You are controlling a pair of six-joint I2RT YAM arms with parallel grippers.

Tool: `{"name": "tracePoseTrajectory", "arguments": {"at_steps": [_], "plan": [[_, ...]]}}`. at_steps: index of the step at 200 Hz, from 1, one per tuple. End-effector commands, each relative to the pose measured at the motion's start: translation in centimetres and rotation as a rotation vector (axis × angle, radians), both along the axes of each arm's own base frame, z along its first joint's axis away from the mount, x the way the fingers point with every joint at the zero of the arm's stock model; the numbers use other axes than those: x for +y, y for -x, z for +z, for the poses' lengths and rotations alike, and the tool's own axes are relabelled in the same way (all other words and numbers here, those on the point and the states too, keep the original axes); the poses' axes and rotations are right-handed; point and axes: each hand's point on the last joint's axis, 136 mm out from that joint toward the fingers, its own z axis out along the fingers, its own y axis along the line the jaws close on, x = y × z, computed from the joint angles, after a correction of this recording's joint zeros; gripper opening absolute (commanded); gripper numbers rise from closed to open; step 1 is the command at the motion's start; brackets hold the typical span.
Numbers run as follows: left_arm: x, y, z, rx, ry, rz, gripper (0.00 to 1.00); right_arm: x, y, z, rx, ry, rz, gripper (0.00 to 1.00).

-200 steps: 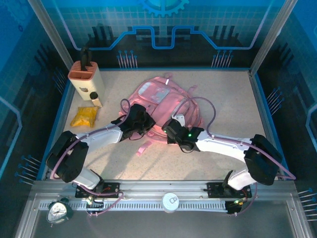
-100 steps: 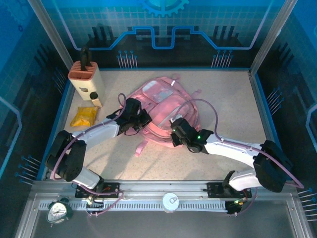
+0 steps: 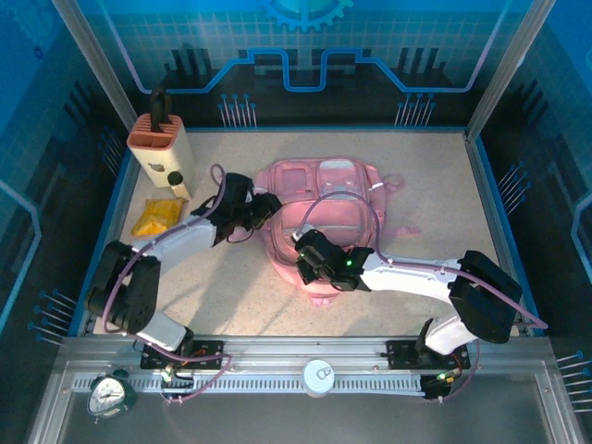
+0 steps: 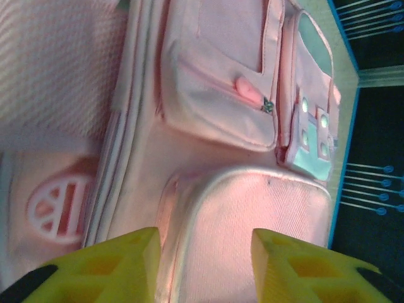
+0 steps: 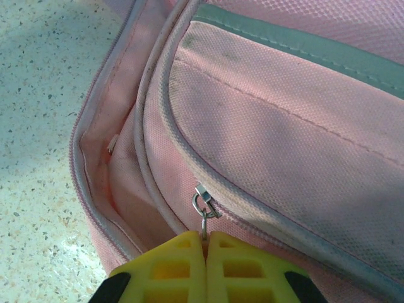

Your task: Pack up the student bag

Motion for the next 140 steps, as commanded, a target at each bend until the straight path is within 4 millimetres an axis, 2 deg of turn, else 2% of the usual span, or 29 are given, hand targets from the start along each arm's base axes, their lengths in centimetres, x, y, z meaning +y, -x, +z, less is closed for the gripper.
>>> {"name": "tracePoseTrajectory", "arguments": {"at_steps": [1, 20, 48, 69, 83, 104, 128, 140], "plan": [[-0.8, 2.7, -0.7, 0.047, 0.064, 0.020, 0.46, 0.3, 0.6, 0.5, 0.030, -0.028, 0.002, 0.00], [-1.7, 4.4, -1.2, 0.062, 0.084, 0.036, 0.48, 0.3, 0.7, 0.5, 0.039, -0.035, -0.002, 0.00], [-4.2, 5.3, -0.9, 0.054, 0.111, 0.005, 0.48, 0.4, 0.7, 0.5, 0.043, -0.046, -0.008, 0.00], [-5.2, 5.4, -1.6, 0.062, 0.102, 0.003, 0.43, 0.3, 0.7, 0.6, 0.041, -0.043, -0.013, 0.00], [-5.3, 5.1, -2.0, 0.068, 0.107, 0.012, 0.34, 0.0, 0.7, 0.5, 0.041, -0.034, -0.017, 0.00], [-4.7, 4.5, -1.7, 0.045, 0.062, 0.032, 0.19, -1.3, 0.7, 0.4, 0.028, 0.005, -0.048, 0.00], [-2.7, 4.0, -1.5, 0.037, -0.009, 0.064, 0.00, -3.2, 0.8, 0.4, 0.016, 0.041, -0.083, 0.00], [-1.2, 3.8, -1.4, 0.036, -0.027, 0.084, 0.00, -4.5, 0.7, 0.2, 0.023, 0.062, -0.113, 0.00]]}}
